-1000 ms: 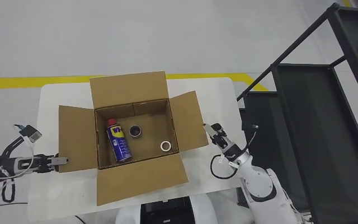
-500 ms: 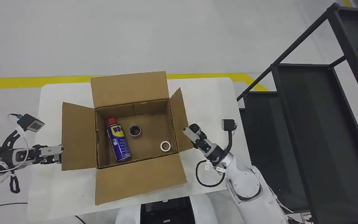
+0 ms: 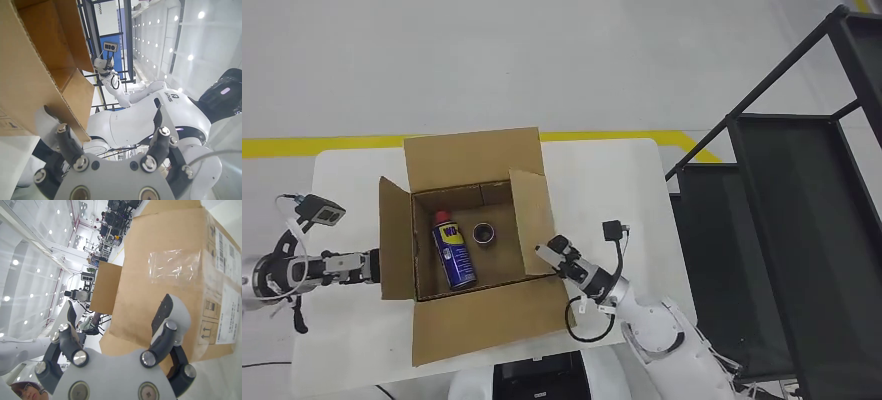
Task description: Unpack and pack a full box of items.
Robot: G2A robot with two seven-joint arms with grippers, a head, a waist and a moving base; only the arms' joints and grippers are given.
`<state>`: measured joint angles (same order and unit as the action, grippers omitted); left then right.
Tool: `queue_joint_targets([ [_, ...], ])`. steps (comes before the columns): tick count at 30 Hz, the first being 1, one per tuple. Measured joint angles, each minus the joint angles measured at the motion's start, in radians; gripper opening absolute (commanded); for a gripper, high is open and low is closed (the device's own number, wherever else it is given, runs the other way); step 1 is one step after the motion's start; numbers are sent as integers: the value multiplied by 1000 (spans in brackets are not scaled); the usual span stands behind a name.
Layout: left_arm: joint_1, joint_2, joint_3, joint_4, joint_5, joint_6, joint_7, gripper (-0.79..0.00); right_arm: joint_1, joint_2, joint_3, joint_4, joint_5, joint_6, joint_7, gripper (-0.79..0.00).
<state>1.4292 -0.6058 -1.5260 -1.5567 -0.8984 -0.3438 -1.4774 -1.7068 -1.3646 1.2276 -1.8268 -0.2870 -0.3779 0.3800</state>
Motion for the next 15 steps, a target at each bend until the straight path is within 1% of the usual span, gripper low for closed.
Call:
queue_joint_targets([
  [5, -24, -23, 68, -33, 50, -10, 10, 0, 1, 4, -21, 21, -37, 9, -6, 0],
  [10, -51, -40, 129, -28, 88, -23, 23, 0, -15, 11, -14, 19, -46, 10, -7, 0],
  [15, -55, -42, 136, -25, 93, -26, 27, 0, -25, 14, -6, -6, -35, 7, -21, 0],
])
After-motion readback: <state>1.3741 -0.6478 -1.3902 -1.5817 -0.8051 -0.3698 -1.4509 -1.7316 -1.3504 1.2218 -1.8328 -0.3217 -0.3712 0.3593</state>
